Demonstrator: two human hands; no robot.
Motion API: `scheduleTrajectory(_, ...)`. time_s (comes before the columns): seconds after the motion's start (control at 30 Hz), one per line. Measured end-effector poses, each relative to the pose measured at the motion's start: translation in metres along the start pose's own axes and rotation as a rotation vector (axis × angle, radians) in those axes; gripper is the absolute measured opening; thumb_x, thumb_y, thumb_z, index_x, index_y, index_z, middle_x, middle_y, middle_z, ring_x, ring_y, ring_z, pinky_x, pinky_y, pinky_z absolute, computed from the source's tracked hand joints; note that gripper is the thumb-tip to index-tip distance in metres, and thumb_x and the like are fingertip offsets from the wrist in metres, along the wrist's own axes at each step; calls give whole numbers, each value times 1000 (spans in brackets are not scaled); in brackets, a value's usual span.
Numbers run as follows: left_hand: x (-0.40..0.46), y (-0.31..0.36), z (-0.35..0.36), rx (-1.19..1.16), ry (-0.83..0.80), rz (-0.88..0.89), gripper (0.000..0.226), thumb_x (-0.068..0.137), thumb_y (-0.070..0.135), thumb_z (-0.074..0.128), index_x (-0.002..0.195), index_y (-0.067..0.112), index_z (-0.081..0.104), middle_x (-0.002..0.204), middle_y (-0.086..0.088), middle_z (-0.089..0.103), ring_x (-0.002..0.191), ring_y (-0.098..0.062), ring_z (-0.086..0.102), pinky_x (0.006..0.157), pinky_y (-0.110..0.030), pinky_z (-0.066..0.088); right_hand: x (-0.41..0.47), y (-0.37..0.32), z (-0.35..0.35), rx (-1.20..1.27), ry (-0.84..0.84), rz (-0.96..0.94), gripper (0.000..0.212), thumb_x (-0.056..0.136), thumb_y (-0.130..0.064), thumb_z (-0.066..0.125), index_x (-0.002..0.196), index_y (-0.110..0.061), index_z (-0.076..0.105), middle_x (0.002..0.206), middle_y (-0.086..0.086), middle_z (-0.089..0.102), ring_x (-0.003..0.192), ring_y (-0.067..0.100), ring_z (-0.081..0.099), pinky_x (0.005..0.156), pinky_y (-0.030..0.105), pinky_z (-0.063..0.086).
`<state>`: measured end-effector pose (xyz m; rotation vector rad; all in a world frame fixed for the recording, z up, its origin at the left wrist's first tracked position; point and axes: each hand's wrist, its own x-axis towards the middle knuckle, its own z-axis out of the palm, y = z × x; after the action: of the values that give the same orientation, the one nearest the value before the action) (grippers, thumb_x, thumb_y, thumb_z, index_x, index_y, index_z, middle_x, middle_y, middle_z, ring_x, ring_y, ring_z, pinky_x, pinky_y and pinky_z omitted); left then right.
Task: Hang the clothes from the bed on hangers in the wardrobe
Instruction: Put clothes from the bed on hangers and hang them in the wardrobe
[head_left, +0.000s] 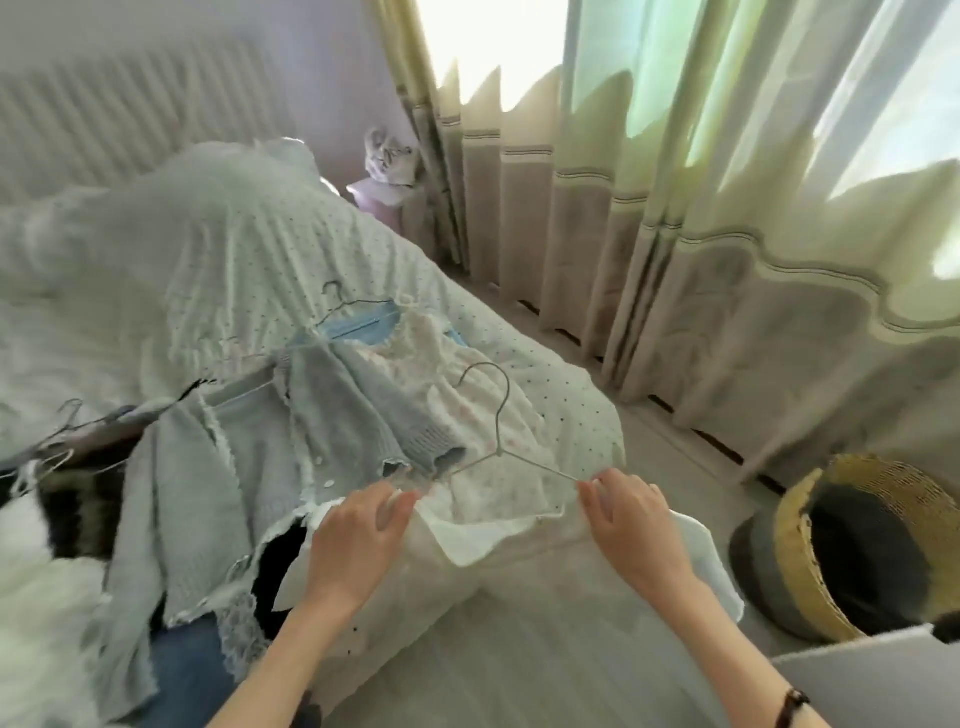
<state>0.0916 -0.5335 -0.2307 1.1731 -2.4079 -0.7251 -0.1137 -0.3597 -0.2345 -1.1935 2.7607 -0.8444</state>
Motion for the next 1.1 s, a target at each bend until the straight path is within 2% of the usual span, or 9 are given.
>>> scheduleTrajectory(0.2, -32, -55, -40, 20, 149, -303, 47, 88, 58, 40, 78, 15, 56, 69, 3, 59, 72, -20, 56, 63, -32, 41, 43, -71, 39, 85, -206, -290, 30, 93, -28, 50, 68, -12, 44, 61, 1, 50, 64, 26, 51, 62, 32, 28)
scheduleTrajectory(0.27, -44, -63, -48, 62, 207, -367, 49, 86, 65, 39, 73, 21, 55, 72, 3, 61, 73, -18, 58, 64, -33, 42, 53, -88, 49, 76, -273, -376, 31, 94, -30, 48, 69, -13, 41, 60, -3, 44, 64, 25, 49, 60, 31, 26)
scheduleTrajectory(0.33, -53, -67, -57, 99, 282, -417, 35, 89, 54, 47, 64, 28, 48, 66, 3, 56, 72, -22, 58, 60, -33, 40, 61, -103, 59, 65, -322, -445, 33, 95, -32, 46, 69, -14, 39, 59, -5, 40, 64, 25, 50, 57, 32, 23)
scheduleTrajectory(0.47, -67, -78, -78, 204, 398, -504, 36, 88, 53, 51, 73, 21, 60, 67, 2, 62, 70, -25, 60, 55, -30, 34, 69, -139, 79, 85, -401, -530, 38, 96, -33, 44, 63, -20, 30, 57, -7, 38, 59, 22, 43, 57, 32, 24)
scheduleTrajectory(0.6, -83, -97, -99, 217, 497, -566, 32, 84, 46, 61, 64, 23, 54, 57, 2, 58, 58, -25, 55, 49, -27, 28, 69, -181, 101, 100, -460, -626, 35, 97, -34, 43, 67, -16, 37, 63, -1, 46, 61, 21, 46, 57, 31, 25)
scheduleTrajectory(0.73, -91, -134, -122, 241, 526, -604, 37, 80, 61, 50, 61, 29, 48, 58, 2, 61, 58, -25, 58, 48, -27, 28, 63, -224, 125, 85, -516, -664, 40, 96, -37, 41, 62, -23, 25, 61, -4, 43, 61, 22, 45, 56, 33, 27)
scheduleTrajectory(0.97, -56, -219, -181, 342, 498, -534, 41, 79, 57, 44, 54, 27, 30, 40, 9, 30, 43, -19, 36, 40, -19, 17, 73, -305, 180, 116, -509, -591, 36, 95, -34, 45, 65, -20, 32, 57, -6, 43, 60, 25, 46, 54, 34, 25)
scheduleTrajectory(1.03, -44, -247, -196, 324, 418, -553, 44, 84, 55, 48, 55, 27, 31, 42, 10, 34, 47, -18, 39, 41, -22, 21, 75, -327, 195, 106, -516, -568, 38, 95, -34, 45, 64, -21, 29, 55, -7, 39, 62, 28, 49, 54, 35, 21)
scheduleTrajectory(1.1, -32, -271, -206, 311, 367, -549, 45, 81, 64, 35, 57, 26, 33, 45, 9, 38, 49, -15, 41, 43, -22, 24, 77, -344, 209, 88, -523, -547, 41, 95, -34, 45, 62, -22, 24, 55, -7, 39, 60, 27, 46, 54, 35, 21)
